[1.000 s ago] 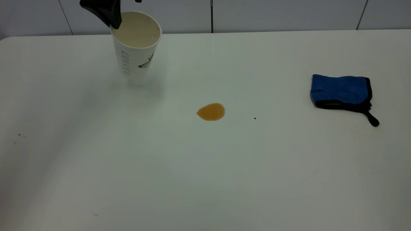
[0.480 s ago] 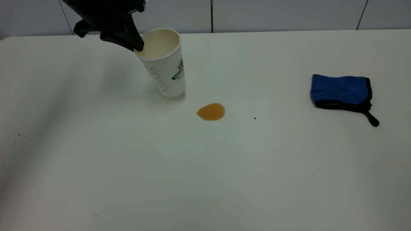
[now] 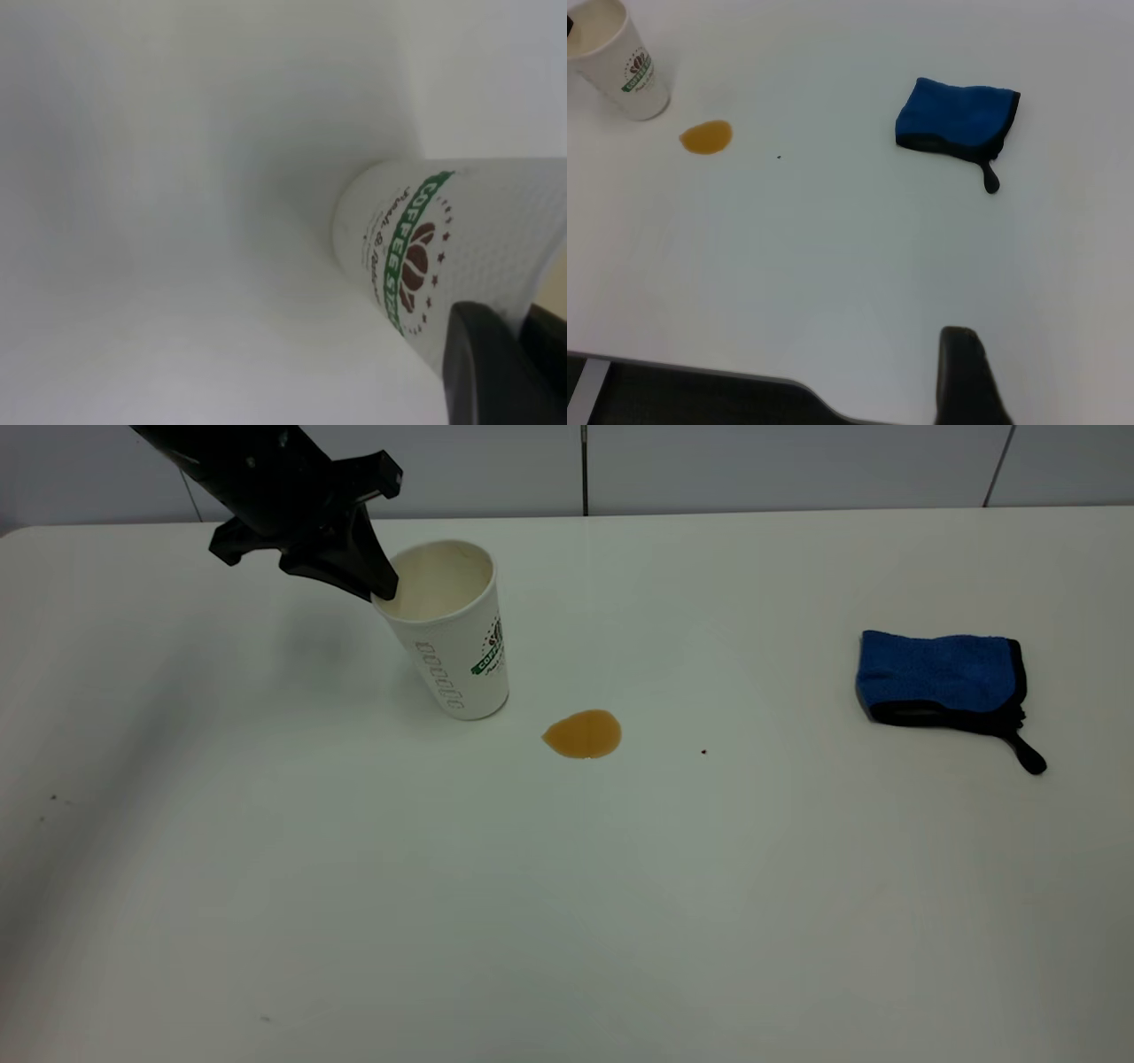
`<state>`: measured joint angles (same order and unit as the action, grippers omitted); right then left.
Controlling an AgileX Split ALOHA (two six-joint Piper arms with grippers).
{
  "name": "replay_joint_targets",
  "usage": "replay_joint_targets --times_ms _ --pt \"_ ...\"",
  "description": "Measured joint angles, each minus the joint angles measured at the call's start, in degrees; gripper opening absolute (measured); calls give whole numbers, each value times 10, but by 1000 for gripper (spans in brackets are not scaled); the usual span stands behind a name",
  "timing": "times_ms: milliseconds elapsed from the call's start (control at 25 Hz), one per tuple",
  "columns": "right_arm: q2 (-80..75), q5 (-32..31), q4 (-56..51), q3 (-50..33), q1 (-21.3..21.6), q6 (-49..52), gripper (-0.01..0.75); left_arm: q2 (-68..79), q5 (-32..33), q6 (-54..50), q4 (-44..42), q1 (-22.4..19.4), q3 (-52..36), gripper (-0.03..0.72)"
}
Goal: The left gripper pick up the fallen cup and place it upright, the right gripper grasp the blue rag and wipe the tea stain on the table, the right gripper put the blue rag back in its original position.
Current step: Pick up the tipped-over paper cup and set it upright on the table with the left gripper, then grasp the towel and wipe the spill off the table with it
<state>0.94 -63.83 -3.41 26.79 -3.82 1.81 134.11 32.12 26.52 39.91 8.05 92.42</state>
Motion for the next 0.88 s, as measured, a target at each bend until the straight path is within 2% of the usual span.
replay_joint_targets --times_ms 160,360,440,720,880 --pt "0 0 0 0 0 0 490 0 0 0 0 0 0 212" --pt "0 0 0 0 0 0 490 0 -2 0 1 0 0 429" --pt "0 0 0 0 0 0 490 0 -3 0 1 0 0 480" --pt "0 0 0 0 0 0 490 -18 -11 0 -18 0 3 513" --pt "0 0 0 0 0 0 490 -65 38 -2 -69 0 17 515"
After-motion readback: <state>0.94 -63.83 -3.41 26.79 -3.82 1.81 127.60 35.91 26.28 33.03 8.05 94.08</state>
